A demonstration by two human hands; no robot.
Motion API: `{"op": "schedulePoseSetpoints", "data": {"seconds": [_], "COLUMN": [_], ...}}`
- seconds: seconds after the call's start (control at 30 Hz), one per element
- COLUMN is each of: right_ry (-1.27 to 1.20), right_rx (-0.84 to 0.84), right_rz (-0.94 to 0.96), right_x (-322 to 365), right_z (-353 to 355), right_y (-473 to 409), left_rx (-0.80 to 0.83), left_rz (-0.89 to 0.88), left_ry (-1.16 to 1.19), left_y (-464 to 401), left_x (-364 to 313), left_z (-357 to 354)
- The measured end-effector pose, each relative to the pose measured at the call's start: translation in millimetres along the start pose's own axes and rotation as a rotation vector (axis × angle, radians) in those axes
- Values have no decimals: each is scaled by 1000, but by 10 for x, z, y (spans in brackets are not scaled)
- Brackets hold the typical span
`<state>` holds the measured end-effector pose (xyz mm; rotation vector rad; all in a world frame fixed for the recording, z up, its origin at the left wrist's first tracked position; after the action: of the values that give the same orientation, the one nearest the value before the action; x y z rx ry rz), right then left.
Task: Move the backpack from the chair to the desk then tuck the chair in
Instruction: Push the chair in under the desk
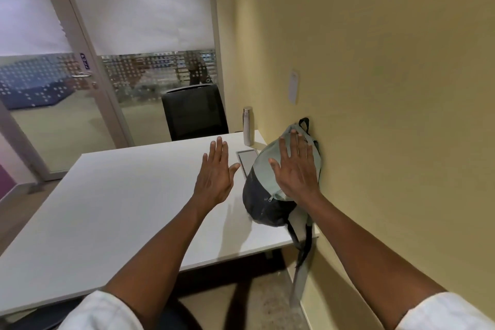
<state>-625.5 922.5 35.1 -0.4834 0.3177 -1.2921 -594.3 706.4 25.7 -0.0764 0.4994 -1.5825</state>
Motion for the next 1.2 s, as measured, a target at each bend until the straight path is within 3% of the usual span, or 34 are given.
{"op": "schedulePoseSetpoints", "data": {"seconds": [0.5, 1.2], "right_ry": [54, 121], "right_rx": [-43, 20], "right_rz": [-91, -266], "right_x": [1346, 1668], "right_z": [721, 1256], "right_y": [1155, 2159], "left_rx": [46, 95], "left_rz": [-116, -246], "left_ry": [46, 57], "left_y": [1318, 2249], "left_x": [831, 723], "left_z": [881, 1258]}}
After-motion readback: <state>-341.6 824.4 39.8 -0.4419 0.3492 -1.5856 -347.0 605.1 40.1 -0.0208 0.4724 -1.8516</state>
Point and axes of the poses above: each hand's wrist, its own y-axis away from the middle knuckle, its own z-axis out of the back of the hand, x = y × z, the point moved 2 cm from there along -y, towards the middle knuckle
